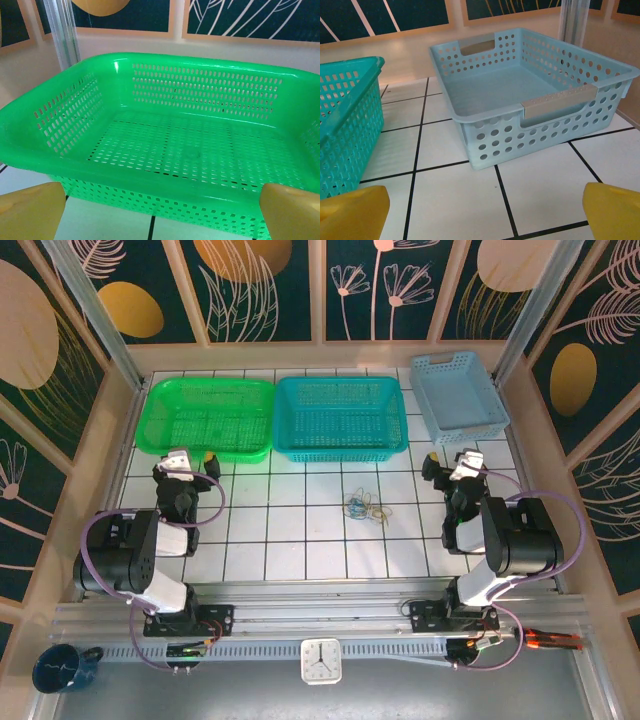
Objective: Untangle the cables
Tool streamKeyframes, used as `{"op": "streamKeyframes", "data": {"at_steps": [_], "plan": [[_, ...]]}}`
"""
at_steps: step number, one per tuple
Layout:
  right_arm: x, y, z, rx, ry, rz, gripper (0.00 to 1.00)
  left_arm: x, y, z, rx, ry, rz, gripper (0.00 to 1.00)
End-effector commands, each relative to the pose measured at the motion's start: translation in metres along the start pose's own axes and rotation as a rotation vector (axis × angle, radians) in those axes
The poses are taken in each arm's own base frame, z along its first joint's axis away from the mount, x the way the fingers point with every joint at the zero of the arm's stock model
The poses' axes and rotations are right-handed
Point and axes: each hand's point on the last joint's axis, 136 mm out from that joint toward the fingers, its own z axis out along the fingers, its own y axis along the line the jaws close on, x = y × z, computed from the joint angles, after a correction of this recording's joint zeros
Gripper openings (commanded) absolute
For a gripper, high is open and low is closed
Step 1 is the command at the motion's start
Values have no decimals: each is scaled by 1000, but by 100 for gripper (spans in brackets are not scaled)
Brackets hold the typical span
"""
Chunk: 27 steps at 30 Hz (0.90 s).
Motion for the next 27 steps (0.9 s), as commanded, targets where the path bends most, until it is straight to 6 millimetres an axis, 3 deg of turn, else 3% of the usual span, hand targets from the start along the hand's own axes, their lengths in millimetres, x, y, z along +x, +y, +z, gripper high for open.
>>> {"op": "streamKeyframes", "data": {"at_steps": [1,8,14,27], "plan": [[-13,0,-1,10,-54,16,99,-10,-4,0,17,-39,-3,99],[-13,0,-2,10,-53,15,99,-10,-3,0,16,-40,-2,99],[-13,0,-2,10,-54,15,99,-12,9,-4,-51,-57,-32,99],[-12,0,-1,-7,-46,24,99,-11,9,-1,-55,-48,-31,99]]}}
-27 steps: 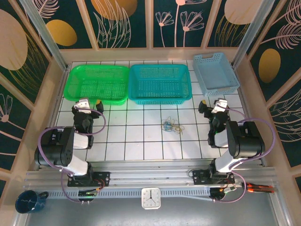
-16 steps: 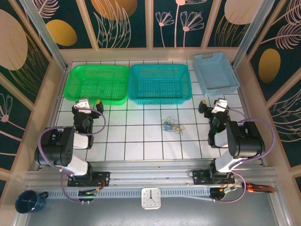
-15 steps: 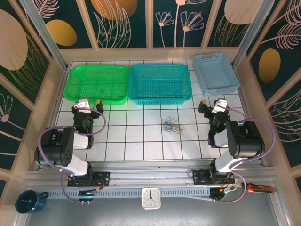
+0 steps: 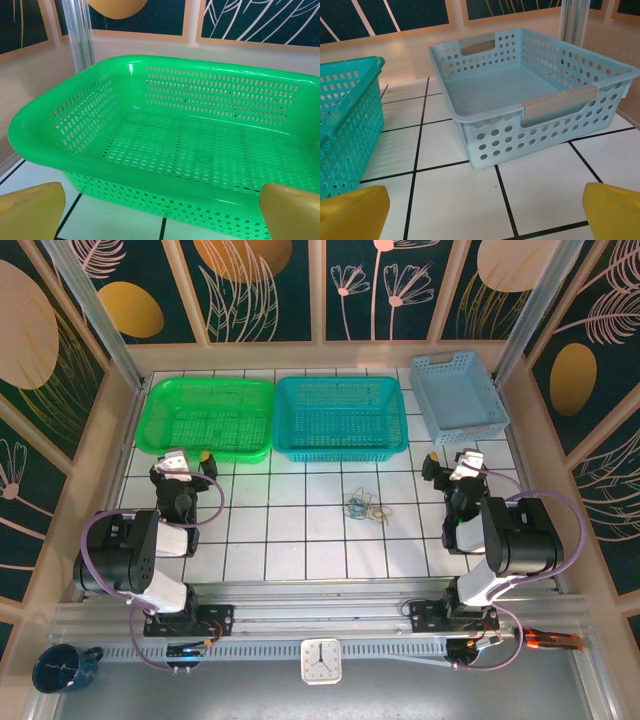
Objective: Untangle the cables
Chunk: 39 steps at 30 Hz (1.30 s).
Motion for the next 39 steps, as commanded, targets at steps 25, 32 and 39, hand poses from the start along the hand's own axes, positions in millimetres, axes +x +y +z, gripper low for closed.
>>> {"op": "streamKeyframes", "data": {"at_steps": [25,32,39], "plan": [[-85,55,-31,-175,95,494,99,-115,-5,-31,24,-105,-354,99],[-93,102,-38,-451,164,556,99,-139,-41,-44,213,-39,-429,99],[-71,131,-41,-535,398,552,85,-141,-85,-56,368,55,-479,99]]}}
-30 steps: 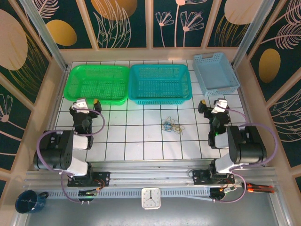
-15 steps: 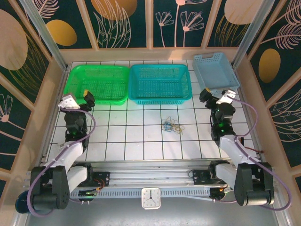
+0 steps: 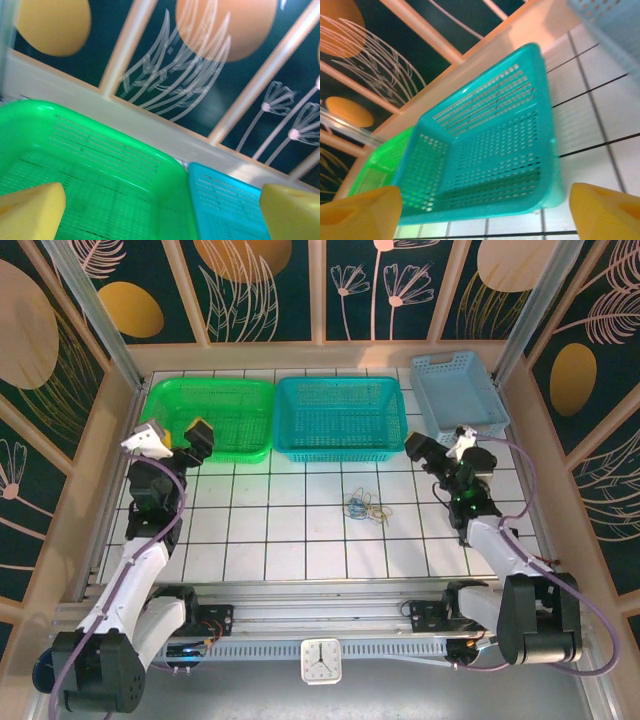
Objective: Untangle the cables
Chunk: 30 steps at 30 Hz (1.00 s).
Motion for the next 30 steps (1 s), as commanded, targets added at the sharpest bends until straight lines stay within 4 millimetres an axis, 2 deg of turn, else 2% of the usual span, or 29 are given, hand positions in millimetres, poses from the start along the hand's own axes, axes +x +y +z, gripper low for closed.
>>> {"op": "streamKeyframes", "data": {"at_steps": [1,6,8,13,16,20,24,30], "plan": [[22,12,4,-29,157,37,84,18,-26,0,84,102,-60,99],[68,8,4,81,296,28,81,54,-53,5,121,185,-77,99],[90,10,1,108,341,11,80,76,-63,7,135,233,-82,99],[132,1,-6,196,411,14,79,124,-75,11,145,333,-91,99],[154,-7,-8,240,437,33,78,138,-74,13,137,355,-109,99],[177,-8,-4,256,488,53,78,146,-72,15,126,368,-105,99],[199,12,13,186,551,89,79,148,-70,14,119,370,-99,99],[233,71,53,12,644,121,78,146,-68,12,111,357,-101,99]]}}
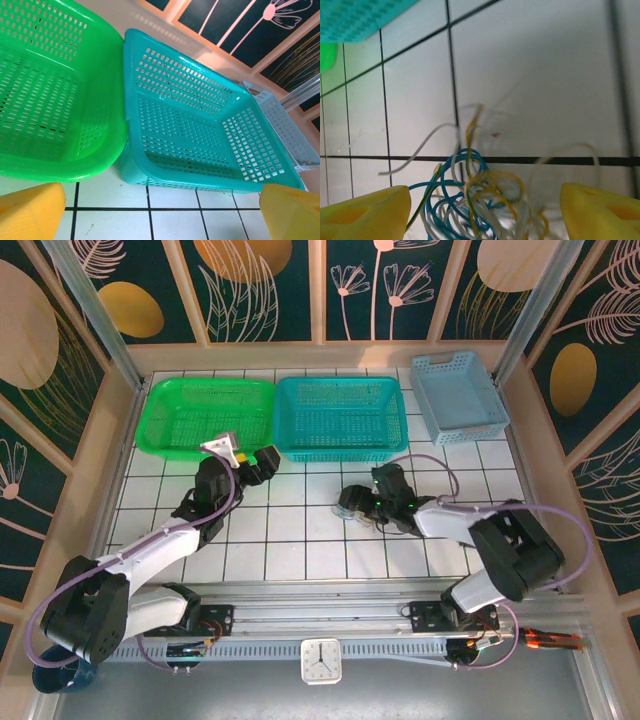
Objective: Untangle the cables
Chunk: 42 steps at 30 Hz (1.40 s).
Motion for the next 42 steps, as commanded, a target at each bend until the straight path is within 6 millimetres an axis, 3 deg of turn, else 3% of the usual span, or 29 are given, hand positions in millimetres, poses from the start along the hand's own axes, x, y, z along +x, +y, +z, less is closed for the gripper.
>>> {"op": "streamKeyframes", "data": {"at_steps": [1,4,7,16,22,26,31,32,33,34,42], "plan": [[-13,66,16,-185,-5,-29,76,-7,-5,-4,18,-42,-19,99],[-12,86,27,-195,15,-77,74,-4,-2,-4,12,-37,-19,99],[-17,90,22,-177,-12,-106,74,-2,-1,-5,8,-30,-22,99],[-38,52,-33,40,-177,-179,74,8,-16,-4,90,41,17,99],[-31,24,-46,37,-177,-90,74,25,-22,0,80,125,17,99],[-25,19,-47,-26,-167,-41,73,44,-27,2,38,181,66,99],[-24,24,-46,-68,-162,-47,76,78,-32,5,-5,256,97,99],[-24,25,-45,-68,-162,-49,82,85,-32,6,-14,271,102,99],[-24,25,-45,-73,-165,-50,97,89,-30,8,-27,283,103,99],[-25,27,-45,-84,-167,-55,99,93,-27,9,-42,293,101,97],[-28,53,-51,-200,-173,-112,99,102,-10,11,-127,309,116,80]]}}
